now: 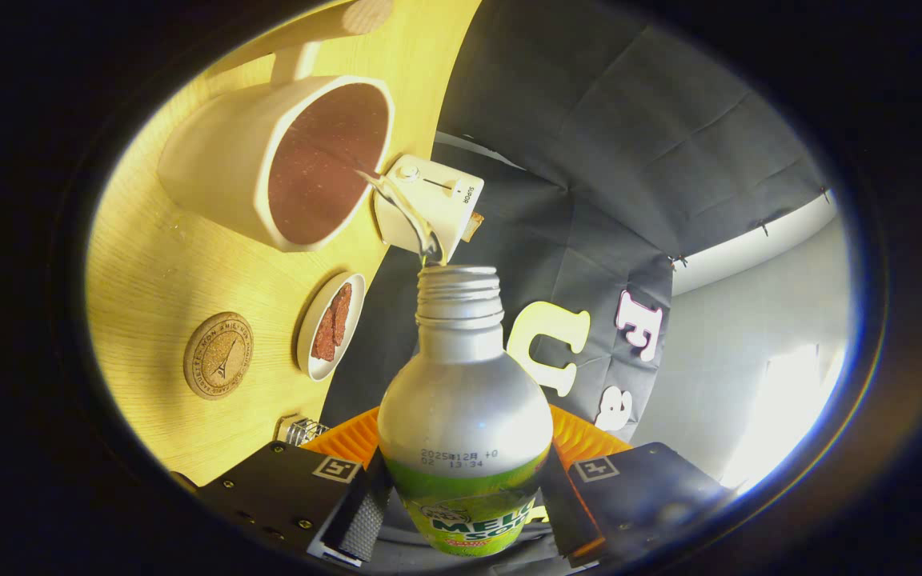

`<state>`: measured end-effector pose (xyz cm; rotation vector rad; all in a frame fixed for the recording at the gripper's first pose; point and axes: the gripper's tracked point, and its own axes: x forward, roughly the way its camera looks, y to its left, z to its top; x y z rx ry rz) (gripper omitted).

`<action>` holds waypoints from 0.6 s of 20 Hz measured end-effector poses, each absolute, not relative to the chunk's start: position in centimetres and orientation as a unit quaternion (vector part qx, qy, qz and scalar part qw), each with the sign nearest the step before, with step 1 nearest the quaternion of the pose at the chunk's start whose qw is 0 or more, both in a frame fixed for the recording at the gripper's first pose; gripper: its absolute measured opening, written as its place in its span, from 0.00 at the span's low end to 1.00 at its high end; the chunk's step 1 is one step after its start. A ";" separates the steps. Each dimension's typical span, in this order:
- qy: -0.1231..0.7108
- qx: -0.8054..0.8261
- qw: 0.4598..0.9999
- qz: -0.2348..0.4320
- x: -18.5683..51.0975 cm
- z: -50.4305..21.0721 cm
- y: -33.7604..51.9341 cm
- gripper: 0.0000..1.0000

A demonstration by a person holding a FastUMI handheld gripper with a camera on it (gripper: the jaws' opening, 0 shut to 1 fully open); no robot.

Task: Take the bottle from table, then pour the juice into the cup, finally place the bottle on the coaster

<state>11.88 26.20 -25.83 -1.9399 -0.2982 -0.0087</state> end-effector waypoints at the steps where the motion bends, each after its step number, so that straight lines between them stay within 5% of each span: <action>1: -0.127 -0.825 0.551 -0.005 12.0 -25.8 26.2 0.81; 12: -0.134 -0.853 0.504 -0.013 11.5 -24.9 26.5 0.81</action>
